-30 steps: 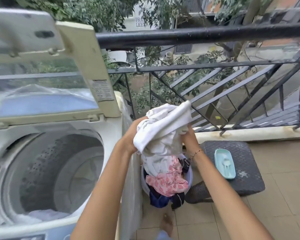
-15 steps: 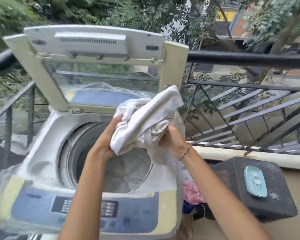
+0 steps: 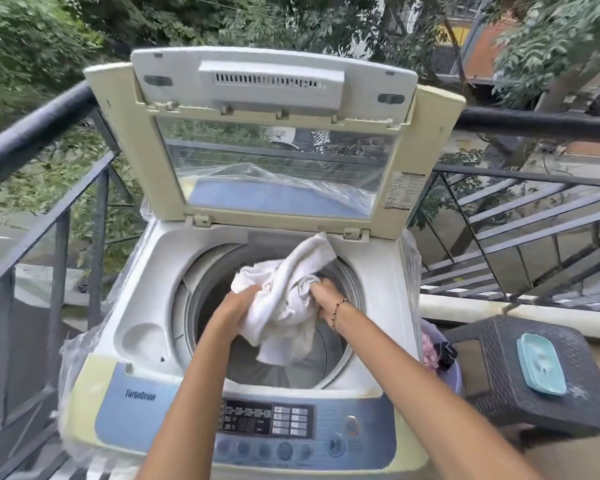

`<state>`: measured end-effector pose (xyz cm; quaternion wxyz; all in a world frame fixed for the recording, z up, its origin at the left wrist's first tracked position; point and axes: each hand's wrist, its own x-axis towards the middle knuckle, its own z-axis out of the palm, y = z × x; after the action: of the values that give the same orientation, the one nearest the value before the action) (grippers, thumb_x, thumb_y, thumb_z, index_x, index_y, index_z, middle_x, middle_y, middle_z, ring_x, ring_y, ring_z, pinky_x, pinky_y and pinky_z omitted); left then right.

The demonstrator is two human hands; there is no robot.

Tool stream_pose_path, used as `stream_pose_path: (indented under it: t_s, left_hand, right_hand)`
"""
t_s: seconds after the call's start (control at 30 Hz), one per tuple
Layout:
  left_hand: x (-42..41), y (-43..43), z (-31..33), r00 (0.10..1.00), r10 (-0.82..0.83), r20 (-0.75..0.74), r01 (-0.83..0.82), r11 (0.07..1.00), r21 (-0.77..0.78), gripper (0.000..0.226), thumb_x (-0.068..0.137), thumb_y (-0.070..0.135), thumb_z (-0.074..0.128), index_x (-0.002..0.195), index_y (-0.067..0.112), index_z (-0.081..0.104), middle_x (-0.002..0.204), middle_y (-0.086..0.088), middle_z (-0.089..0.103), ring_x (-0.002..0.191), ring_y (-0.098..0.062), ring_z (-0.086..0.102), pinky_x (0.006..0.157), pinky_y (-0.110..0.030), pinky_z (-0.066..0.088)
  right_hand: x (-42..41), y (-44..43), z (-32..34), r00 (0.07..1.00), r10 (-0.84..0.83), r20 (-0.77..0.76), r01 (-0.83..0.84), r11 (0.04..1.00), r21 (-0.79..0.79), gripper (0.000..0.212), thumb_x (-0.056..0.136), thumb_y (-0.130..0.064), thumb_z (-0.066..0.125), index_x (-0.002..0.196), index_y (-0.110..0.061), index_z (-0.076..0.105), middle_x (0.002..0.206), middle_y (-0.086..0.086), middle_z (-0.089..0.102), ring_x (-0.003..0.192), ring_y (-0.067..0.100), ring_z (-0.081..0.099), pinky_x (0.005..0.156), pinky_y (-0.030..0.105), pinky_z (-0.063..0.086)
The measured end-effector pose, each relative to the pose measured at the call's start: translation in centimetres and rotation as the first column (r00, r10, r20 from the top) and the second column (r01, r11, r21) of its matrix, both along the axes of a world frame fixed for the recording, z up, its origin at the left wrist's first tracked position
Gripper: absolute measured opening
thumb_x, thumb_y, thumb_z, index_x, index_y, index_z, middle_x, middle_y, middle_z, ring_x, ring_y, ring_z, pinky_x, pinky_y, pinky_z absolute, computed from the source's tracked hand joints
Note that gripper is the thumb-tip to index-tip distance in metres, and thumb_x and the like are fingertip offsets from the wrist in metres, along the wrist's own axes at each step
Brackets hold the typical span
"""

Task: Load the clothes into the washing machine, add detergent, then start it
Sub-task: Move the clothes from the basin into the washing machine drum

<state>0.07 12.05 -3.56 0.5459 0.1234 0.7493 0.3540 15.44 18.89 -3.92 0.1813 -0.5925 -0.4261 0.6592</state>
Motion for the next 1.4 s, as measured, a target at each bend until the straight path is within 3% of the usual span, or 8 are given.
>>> stream_pose_path:
  t_s: [0.13,0.27,0.4,0.57,0.83,1.07,1.2,1.4]
  left_hand:
    - [0.0,-0.2,-2.4,0.954,-0.166,-0.249,0.148,0.985,-0.091,0.048,0.093,0.031,0.048,0.133,0.003,0.046,0.132,-0.018,0.051,0.118,-0.034,0.052,0.098,-0.040,0.045]
    - [2.8,0.7,-2.4,0.945,-0.164,-0.282,0.173,0.985,0.009,0.026,0.089,0.032,0.044,0.097,0.013,0.059,0.094,-0.008,0.060,0.086,-0.027,0.059,0.074,-0.035,0.045]
    - [6.6,1.3,-1.8,0.942,-0.119,-0.315,0.153,0.984,0.086,0.027,0.092,0.031,0.044,0.115,0.017,0.051,0.109,-0.005,0.067,0.095,-0.026,0.066,0.089,-0.039,0.050]
    - [12.7,2.5,1.2,0.916,-0.023,-0.401,0.175,0.921,0.348,0.034,0.093,0.029,0.042,0.124,0.018,0.044,0.077,0.009,0.067,0.082,-0.025,0.067,0.080,-0.040,0.049]
    - [25.7,5.2,5.7,0.961,0.054,-0.273,0.112,0.823,0.556,0.014,0.097,0.035,0.038,0.104,0.026,0.046,0.086,-0.003,0.069,0.081,-0.025,0.065,0.074,-0.036,0.046]
    - [38.4,6.7,0.7,0.983,-0.064,-0.170,0.134,0.887,0.441,0.019,0.099,0.035,0.039,0.105,0.020,0.048,0.096,-0.002,0.064,0.091,-0.022,0.064,0.086,-0.048,0.052]
    - [42.8,8.7,-6.4,0.979,-0.065,-0.195,0.113,0.962,0.248,0.018,0.099,0.030,0.041,0.106,0.016,0.050,0.106,-0.011,0.063,0.098,-0.029,0.060,0.092,-0.048,0.048]
    - [44.5,10.6,-18.7,0.975,-0.074,-0.209,0.076,0.997,0.001,0.026,0.096,0.023,0.042,0.116,0.007,0.048,0.110,-0.022,0.063,0.101,-0.038,0.060,0.093,-0.050,0.048]
  right_hand:
    - [1.1,-0.3,-1.3,0.994,-0.007,0.106,0.014,0.997,-0.069,0.012,0.084,-0.001,0.041,0.085,-0.009,0.050,0.070,0.006,0.042,0.058,0.016,0.042,0.059,0.026,0.040]
    - [1.9,-0.6,-0.4,0.991,-0.039,0.128,0.046,0.998,-0.052,0.009,0.088,-0.011,0.049,0.091,-0.019,0.051,0.079,0.001,0.047,0.072,0.014,0.045,0.082,0.032,0.047]
    - [3.8,-0.4,0.4,0.996,-0.009,0.090,0.006,0.999,0.042,0.020,0.092,-0.015,0.047,0.106,-0.015,0.061,0.095,0.001,0.056,0.088,0.014,0.054,0.095,0.036,0.049]
    - [7.3,0.7,2.7,0.990,-0.121,0.066,0.097,0.953,0.287,0.014,0.092,-0.014,0.049,0.092,-0.016,0.062,0.095,0.002,0.063,0.074,0.014,0.059,0.073,0.029,0.055]
    - [18.4,4.0,4.4,0.969,-0.247,0.008,0.220,0.877,0.428,0.021,0.092,-0.007,0.046,0.081,-0.018,0.060,0.082,-0.001,0.063,0.062,0.011,0.059,0.057,0.023,0.048]
    - [29.8,6.5,-1.4,0.949,-0.306,0.074,0.278,0.924,0.262,0.019,0.090,-0.007,0.050,0.077,-0.015,0.062,0.086,0.011,0.064,0.071,0.025,0.061,0.069,0.038,0.054]
    - [35.3,8.5,-7.8,0.944,-0.293,0.149,0.265,0.947,0.183,0.015,0.092,-0.005,0.049,0.084,-0.007,0.062,0.073,0.008,0.059,0.052,0.012,0.054,0.048,0.022,0.046]
    - [40.3,9.5,-20.0,0.925,-0.258,0.280,0.254,0.966,0.052,0.022,0.088,-0.008,0.051,0.069,-0.007,0.061,0.074,0.015,0.058,0.072,0.026,0.053,0.073,0.046,0.048]
